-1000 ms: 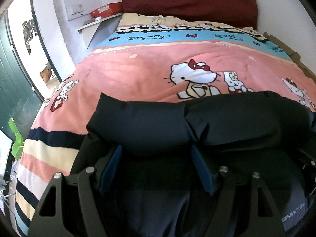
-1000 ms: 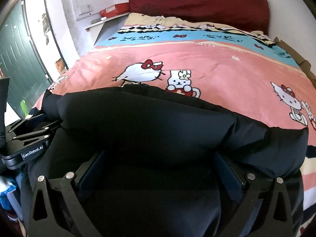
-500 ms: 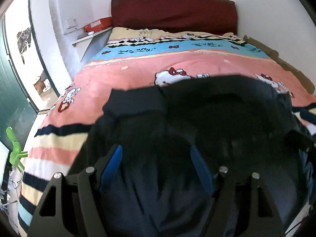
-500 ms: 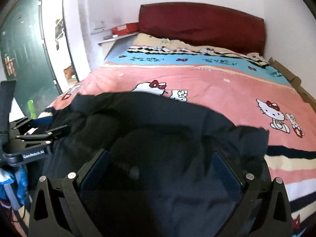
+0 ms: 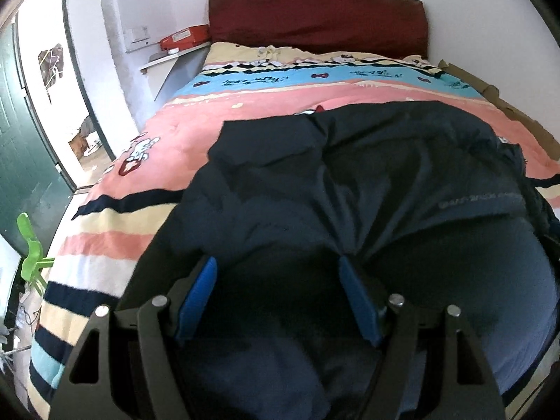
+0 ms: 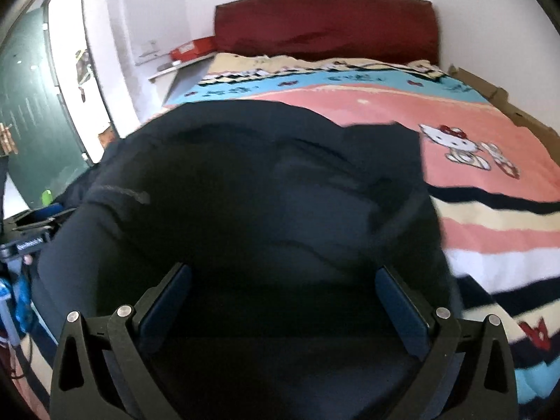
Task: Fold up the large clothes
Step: 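Open both grippers and release the jacket on the blanket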
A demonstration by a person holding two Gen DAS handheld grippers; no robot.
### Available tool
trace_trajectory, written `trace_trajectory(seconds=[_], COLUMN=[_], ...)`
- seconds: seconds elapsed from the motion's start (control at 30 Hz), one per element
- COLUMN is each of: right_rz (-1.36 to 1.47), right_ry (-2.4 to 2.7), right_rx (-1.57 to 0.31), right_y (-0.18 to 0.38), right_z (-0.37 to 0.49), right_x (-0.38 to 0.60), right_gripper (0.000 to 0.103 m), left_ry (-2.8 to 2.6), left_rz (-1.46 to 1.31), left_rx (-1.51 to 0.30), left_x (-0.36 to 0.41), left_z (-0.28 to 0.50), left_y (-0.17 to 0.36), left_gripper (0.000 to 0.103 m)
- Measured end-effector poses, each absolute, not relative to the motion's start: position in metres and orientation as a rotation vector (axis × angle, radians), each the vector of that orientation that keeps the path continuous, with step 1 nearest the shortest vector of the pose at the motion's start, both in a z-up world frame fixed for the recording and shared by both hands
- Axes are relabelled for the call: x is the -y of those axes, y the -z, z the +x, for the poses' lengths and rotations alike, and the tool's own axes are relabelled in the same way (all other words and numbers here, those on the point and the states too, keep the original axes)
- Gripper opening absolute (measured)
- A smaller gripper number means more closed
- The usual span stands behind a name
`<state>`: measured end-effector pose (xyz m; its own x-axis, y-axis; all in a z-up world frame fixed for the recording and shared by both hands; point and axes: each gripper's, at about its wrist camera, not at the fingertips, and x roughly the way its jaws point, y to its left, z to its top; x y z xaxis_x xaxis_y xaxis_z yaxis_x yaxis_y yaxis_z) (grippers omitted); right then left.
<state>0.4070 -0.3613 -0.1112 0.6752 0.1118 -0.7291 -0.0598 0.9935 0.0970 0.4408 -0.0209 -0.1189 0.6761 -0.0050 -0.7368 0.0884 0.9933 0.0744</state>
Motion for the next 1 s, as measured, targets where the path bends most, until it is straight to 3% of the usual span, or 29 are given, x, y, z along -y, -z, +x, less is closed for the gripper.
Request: trace_trajectory(seconds=[0.3,0.43,0.7,1.0], right_rz=[0.075,0.109,0.065,0.090], right_ry=[0.062,0.012,-0.090,-0.048], right_rx=[-0.908,-0.844,-0.799,-0.832], right_y=[0.110,0.089,0.089,0.115], right_z=[0.377,0.358,0.358,0.354], right_x=[0.391,0.378,0.331,0.357], right_gripper=[0.102,0.101,0.101,0.102], left_ry=[-0.039,-0.004,0.005,0.004], left_rz=[0.058,0.065,0.106,0.157], left_rx=[-0.822,-0.761,-0.720,-0.691], left_x=[-0.006,0.008,0.026,0.026], left_z=[0.403,0.377,0.368,0.365], left_y=[0.103,0.092,0.117,0.129], left_gripper=[0.071,0.071,0.071,0.071])
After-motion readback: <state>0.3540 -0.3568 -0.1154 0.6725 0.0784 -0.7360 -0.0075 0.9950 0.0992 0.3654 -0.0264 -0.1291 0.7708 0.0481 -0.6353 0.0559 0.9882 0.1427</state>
